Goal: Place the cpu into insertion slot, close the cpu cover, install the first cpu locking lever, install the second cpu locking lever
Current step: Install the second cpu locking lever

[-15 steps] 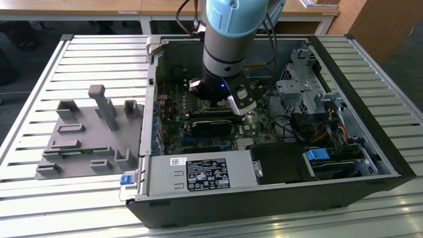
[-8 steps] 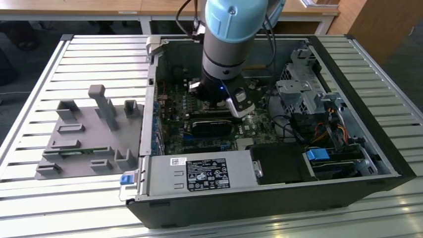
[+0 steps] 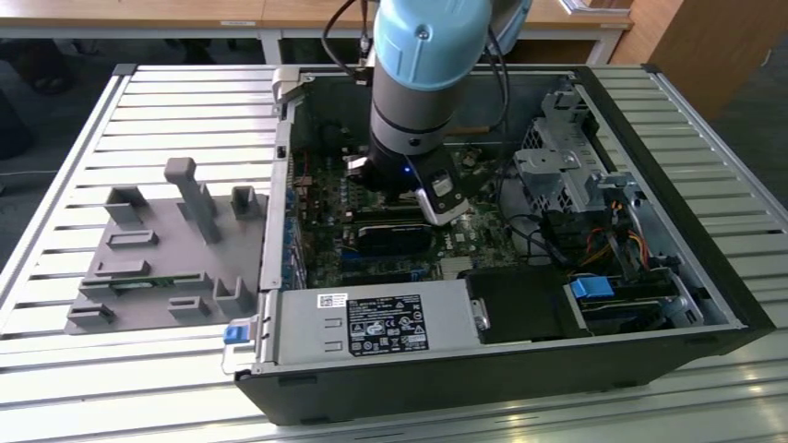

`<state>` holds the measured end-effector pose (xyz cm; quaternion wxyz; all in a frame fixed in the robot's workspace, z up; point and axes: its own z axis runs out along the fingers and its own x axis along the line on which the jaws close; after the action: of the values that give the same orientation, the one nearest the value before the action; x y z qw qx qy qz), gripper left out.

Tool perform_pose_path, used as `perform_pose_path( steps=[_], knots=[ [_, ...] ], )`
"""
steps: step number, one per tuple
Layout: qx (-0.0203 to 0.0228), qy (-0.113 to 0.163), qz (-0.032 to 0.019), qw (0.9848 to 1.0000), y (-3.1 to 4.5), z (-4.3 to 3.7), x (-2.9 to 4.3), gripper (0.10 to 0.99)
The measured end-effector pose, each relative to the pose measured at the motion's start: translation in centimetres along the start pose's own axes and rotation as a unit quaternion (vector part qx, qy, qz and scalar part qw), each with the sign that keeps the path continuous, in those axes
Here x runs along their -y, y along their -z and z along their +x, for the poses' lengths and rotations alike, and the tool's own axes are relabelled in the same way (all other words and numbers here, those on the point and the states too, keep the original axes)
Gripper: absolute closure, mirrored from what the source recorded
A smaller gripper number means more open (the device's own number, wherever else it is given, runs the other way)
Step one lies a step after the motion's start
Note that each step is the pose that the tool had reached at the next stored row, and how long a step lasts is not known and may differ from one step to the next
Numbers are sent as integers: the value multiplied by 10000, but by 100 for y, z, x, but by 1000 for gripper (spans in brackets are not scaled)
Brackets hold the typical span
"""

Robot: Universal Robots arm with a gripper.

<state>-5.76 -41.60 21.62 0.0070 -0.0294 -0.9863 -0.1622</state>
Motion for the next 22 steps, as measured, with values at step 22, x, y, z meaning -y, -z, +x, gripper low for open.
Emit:
perform_pose_path(
  steps=[22],
  knots=[
    [-16, 1, -289, 9996, -210, 133, 93, 980]
  ],
)
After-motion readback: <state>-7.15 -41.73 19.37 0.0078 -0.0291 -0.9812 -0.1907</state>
